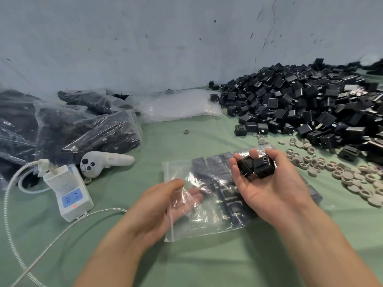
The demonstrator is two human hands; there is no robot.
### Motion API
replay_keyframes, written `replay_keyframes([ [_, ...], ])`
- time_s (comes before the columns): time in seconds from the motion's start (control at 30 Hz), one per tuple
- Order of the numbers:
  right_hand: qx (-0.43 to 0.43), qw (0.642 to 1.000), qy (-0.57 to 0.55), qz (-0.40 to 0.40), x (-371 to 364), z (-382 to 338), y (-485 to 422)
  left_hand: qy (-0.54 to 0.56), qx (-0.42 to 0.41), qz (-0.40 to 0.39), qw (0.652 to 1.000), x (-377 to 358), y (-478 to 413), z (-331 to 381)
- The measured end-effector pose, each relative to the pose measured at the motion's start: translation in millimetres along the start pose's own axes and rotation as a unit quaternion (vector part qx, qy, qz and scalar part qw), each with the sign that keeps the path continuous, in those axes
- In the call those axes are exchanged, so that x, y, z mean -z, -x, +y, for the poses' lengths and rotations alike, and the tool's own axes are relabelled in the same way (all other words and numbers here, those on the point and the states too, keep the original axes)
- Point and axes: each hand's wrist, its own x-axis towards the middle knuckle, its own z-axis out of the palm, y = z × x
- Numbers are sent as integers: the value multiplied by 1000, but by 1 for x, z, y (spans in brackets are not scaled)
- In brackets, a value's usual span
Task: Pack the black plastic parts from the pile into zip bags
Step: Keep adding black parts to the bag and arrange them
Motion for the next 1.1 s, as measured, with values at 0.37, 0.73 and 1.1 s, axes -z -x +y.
replay_keyframes([
  [0.37, 5, 1000, 14, -15, 2, 8, 8, -105, -173, 177, 963, 11, 7, 2],
  [0.73, -42, 995, 60, -65, 1, 52, 34, -388, -403, 142, 816, -38, 53, -40],
  [1.1, -55, 997, -10, -55, 2, 56, 43, -359, -316, 130, 868, -57, 50, -48],
])
